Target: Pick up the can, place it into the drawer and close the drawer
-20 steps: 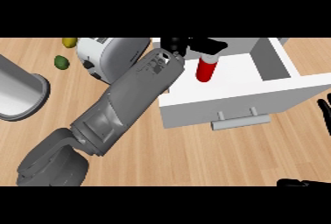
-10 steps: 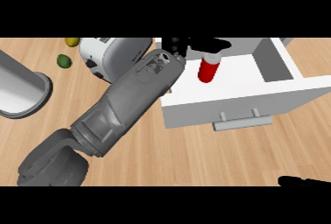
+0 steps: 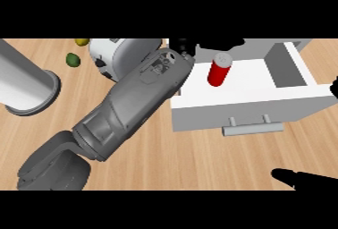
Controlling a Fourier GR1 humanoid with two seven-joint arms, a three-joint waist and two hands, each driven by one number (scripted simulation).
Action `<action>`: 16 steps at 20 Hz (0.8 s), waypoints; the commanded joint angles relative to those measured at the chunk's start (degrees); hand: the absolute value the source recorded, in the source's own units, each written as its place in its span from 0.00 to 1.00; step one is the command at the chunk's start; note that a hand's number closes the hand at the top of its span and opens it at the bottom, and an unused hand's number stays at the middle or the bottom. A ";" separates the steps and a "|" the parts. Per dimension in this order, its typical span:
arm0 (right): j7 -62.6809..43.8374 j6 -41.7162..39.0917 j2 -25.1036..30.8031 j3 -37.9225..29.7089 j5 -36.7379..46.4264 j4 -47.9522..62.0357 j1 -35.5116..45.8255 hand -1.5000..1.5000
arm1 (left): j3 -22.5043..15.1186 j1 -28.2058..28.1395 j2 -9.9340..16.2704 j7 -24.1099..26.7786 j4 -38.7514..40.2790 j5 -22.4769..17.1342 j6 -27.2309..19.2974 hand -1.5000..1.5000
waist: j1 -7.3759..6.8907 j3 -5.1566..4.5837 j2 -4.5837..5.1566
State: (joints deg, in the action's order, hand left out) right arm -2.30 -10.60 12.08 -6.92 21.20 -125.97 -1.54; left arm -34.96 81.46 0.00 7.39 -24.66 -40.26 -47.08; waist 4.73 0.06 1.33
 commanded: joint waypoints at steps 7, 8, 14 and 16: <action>0.69 3.50 4.59 7.56 22.93 10.50 6.03 0.00 | 0.95 1.75 0.00 -1.02 0.24 0.08 1.12 0.00 | -4.46 -0.06 -0.88; 3.22 5.39 3.72 10.22 25.55 12.86 5.92 0.00 | 0.51 1.68 0.00 -1.18 -0.47 -0.32 -0.29 0.00 | -3.85 -0.01 -0.75; 2.96 10.88 3.29 14.62 37.32 22.12 4.50 0.00 | 1.44 1.65 2.49 -4.58 -3.04 1.27 0.65 0.00 | -5.24 -0.04 -1.37; 4.78 16.15 0.61 14.22 38.10 28.55 6.68 0.00 | 1.49 0.07 3.96 -5.15 -3.95 2.37 0.60 0.00 | -5.50 -0.01 -1.33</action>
State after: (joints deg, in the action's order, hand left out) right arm 0.45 -0.25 14.32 6.37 54.84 -105.13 4.50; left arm -33.80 82.70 1.77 3.95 -27.00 -39.00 -47.08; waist -0.15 0.02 0.17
